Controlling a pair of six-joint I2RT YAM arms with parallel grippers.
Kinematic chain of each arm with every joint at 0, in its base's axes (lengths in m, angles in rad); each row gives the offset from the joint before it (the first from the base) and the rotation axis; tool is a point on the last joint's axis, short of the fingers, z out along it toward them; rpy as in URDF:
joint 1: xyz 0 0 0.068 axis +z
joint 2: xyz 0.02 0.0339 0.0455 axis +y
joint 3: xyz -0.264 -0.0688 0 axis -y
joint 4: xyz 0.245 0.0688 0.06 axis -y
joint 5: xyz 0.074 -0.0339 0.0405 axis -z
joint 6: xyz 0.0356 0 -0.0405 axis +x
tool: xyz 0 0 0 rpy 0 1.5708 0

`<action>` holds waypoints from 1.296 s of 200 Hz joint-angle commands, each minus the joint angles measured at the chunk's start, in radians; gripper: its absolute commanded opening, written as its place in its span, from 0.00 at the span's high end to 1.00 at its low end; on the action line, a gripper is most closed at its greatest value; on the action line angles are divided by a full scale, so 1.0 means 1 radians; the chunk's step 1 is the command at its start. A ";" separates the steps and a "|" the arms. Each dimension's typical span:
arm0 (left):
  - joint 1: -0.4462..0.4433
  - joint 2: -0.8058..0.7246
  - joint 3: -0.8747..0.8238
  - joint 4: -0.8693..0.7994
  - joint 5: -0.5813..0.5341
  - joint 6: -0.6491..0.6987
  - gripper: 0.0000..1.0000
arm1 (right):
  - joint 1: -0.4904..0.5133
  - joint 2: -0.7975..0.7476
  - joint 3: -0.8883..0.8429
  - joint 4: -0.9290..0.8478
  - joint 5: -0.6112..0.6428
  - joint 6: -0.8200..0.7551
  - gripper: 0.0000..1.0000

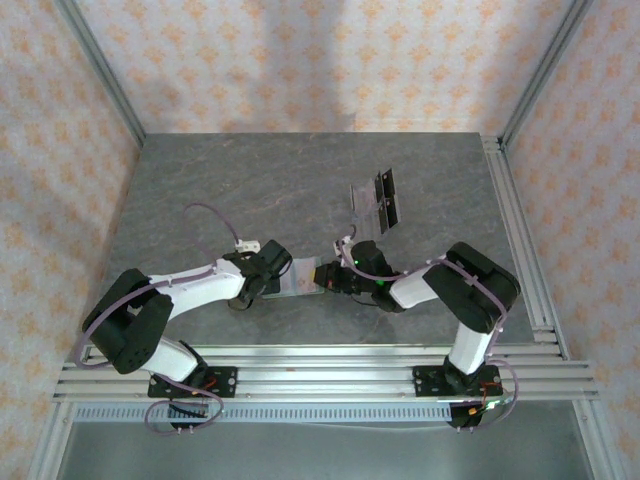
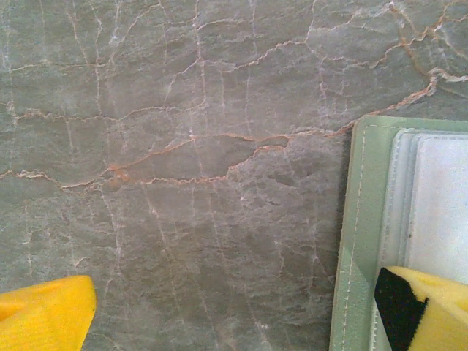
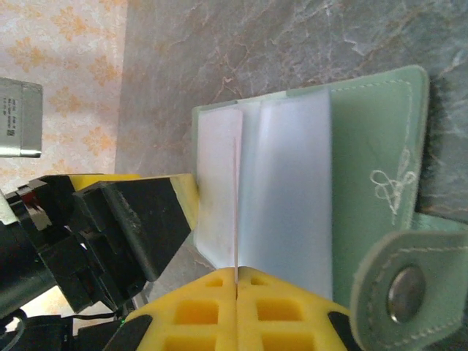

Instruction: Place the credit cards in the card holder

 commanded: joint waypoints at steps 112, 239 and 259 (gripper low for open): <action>0.010 0.019 -0.022 -0.036 -0.036 -0.021 0.00 | 0.005 0.093 0.065 0.103 -0.021 0.020 1.00; 0.010 0.027 -0.018 -0.036 -0.032 -0.020 0.00 | -0.005 0.157 0.106 0.135 -0.064 0.051 1.00; 0.010 0.026 -0.018 -0.036 -0.033 -0.020 0.00 | -0.010 0.161 0.101 0.153 -0.063 0.061 1.00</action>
